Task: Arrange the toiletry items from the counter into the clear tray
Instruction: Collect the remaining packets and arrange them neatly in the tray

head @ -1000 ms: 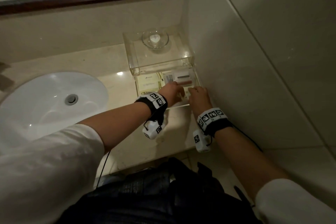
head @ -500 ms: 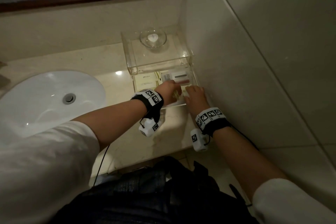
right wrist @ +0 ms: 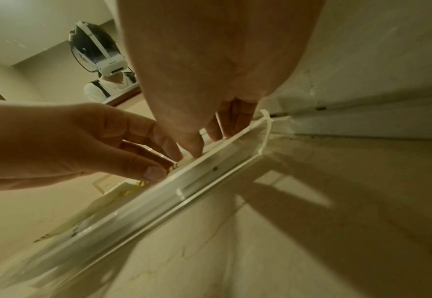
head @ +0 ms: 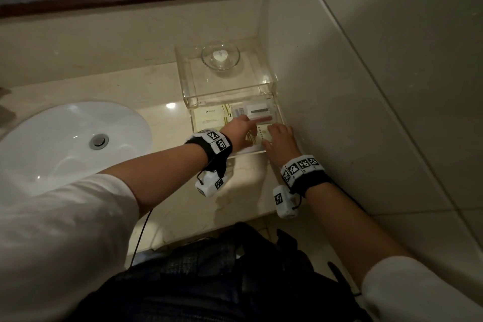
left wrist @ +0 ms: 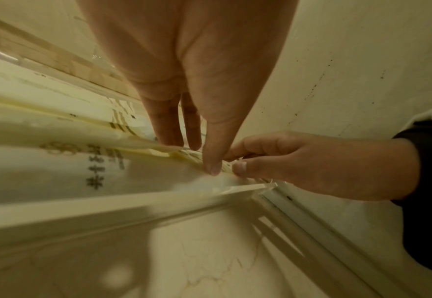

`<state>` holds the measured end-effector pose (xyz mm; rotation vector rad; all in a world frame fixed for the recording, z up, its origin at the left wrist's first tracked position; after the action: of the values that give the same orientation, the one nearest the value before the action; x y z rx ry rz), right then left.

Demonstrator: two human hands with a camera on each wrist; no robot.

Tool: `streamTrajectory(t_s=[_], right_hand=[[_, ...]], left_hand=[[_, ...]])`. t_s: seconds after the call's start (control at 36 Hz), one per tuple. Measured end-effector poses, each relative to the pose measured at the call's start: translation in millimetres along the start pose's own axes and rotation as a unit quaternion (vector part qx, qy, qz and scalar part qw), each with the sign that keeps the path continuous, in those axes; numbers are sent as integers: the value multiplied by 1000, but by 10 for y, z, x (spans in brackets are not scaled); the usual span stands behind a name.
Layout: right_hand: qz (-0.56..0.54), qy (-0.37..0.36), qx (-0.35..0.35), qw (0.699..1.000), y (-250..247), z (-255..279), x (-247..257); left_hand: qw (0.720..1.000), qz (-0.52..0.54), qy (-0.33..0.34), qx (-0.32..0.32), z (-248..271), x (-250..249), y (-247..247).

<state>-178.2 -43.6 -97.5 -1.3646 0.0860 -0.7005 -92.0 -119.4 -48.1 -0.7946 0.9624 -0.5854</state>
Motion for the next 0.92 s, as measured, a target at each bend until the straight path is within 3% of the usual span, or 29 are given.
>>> streamTrajectory(t_s=[0.36, 0.58, 0.92], right_hand=[[-21, -3, 17, 1000, 54, -36, -49], [-35, -10, -18, 999, -9, 63, -1], [-31, 1, -8, 999, -80, 128, 66]], left_hand=[[1000, 5, -16, 25, -56, 38, 46], [1000, 6, -9, 21, -42, 29, 34], [1000, 18, -14, -4, 22, 78, 43]])
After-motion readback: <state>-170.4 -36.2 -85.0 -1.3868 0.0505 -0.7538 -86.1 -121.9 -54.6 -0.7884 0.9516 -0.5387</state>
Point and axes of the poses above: each hand's wrist, its own z-axis away from the middle knuckle, its own y-axis out of the palm, x = y × z, the point moved 8 cm from there along -z, towards the middle knuckle, and after that the axes turned 8 degrees about x, right-handed, at the moved point
